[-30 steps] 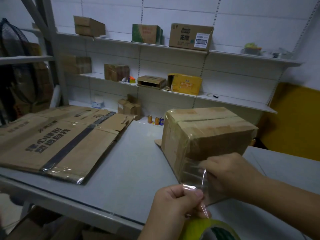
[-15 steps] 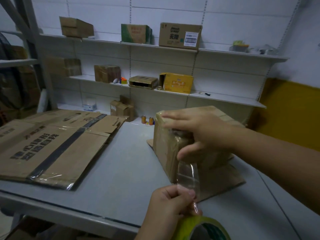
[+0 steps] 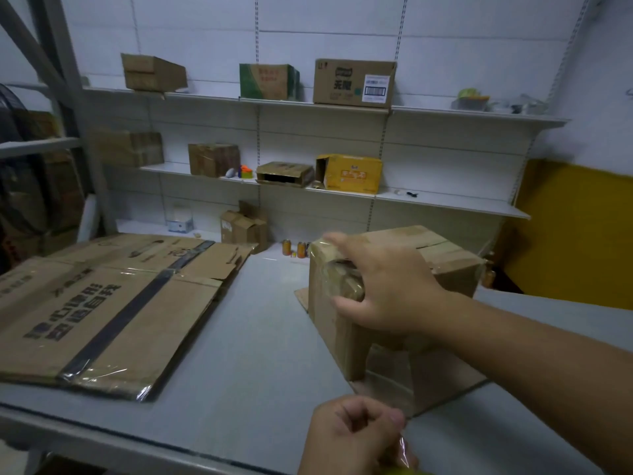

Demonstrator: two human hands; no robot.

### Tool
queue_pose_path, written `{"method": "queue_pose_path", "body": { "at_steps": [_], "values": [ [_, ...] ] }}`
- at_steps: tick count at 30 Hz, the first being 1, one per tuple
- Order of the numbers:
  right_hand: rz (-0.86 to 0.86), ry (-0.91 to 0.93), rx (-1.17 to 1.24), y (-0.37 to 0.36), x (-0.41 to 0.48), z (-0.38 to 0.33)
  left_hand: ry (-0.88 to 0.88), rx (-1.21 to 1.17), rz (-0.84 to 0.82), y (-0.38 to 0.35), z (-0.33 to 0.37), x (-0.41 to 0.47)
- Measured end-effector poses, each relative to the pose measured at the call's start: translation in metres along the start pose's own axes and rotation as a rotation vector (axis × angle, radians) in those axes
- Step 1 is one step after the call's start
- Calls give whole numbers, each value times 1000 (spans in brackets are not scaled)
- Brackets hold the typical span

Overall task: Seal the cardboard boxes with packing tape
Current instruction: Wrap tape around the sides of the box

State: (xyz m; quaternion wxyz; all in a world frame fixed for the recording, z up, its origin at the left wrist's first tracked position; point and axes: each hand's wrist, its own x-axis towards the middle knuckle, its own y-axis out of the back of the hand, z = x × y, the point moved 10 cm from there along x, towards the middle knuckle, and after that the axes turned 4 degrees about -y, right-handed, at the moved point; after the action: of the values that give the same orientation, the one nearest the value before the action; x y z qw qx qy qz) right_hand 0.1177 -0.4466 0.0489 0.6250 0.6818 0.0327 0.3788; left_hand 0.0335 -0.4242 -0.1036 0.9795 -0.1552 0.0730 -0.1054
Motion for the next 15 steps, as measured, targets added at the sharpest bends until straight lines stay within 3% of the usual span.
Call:
{"method": "queue_pose_path", "body": {
  "at_steps": [9,15],
  "values": [
    [-13,-194,-67,-9,1,17,-36,4,12,4,1,3],
    [-147,-242,21,-12,0,24,-38,15,-19,2,4,3]
  ]
}}
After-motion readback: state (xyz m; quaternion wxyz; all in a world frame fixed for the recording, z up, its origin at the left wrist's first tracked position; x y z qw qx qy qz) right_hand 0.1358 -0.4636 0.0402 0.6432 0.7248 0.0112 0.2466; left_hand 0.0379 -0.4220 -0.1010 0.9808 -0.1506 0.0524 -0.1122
